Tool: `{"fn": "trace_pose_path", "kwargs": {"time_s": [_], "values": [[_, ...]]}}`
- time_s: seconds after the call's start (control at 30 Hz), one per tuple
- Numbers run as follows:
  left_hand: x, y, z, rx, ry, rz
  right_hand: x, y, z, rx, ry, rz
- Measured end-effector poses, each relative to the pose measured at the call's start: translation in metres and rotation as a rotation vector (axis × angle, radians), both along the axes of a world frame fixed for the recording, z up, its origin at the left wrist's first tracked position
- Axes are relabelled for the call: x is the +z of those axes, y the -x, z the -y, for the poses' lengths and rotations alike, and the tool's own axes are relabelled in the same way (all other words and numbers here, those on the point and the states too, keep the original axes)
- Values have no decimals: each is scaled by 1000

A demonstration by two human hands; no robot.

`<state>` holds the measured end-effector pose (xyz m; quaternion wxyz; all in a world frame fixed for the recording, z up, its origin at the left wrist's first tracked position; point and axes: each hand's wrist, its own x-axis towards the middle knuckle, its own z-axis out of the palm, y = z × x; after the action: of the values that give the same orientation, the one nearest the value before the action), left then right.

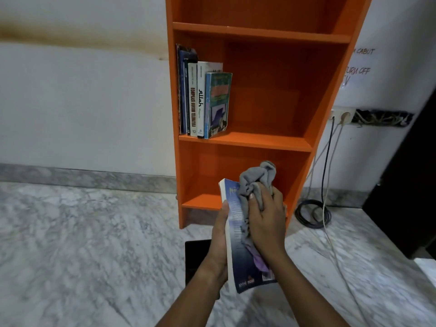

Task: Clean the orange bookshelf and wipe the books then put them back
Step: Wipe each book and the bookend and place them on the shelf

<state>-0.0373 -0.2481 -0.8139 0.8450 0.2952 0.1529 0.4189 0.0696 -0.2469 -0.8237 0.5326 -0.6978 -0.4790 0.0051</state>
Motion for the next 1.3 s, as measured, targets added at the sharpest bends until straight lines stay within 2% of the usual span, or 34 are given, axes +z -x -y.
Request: {"fn": "trace_pose_path", "kwargs": {"time_s": [0.2,0.3,0.5,0.6,0.7,0.77,0.83,0.87,0.93,1.0,1.1,1.2,1.3], "values": [[18,9,-18,141,-3,-19,-15,-1,17,111,114,-326],[17,12,-32,209,14,-26,-17,7,25,160,109,-452],[20,14,-38,232,-16,-38,-11,-11,29,266,182,-705],[28,14,-32,210,-6,-138,-1,-21,32,306,155,-737],[31,17,-37,196,-10,-228,4,-24,33,275,1,-786],[28,14,-45,251,-65,-425,9,-27,31,235,-98,-686],[18,7,-45,324,-90,-621,18,-30,30,174,-146,-442],[12,3,-43,319,-92,-604,22,-29,30,149,-161,-338],[-1,-3,-41,308,-84,-493,29,-23,31,161,-177,-266],[-6,-3,-42,352,-29,-381,32,-16,29,225,-144,-305],[-11,-1,-50,491,21,-302,34,-9,28,317,11,-426],[-7,5,-57,555,26,-287,33,-5,28,365,141,-437],[-2,8,-58,545,39,-299,32,-3,27,359,136,-414]]}}
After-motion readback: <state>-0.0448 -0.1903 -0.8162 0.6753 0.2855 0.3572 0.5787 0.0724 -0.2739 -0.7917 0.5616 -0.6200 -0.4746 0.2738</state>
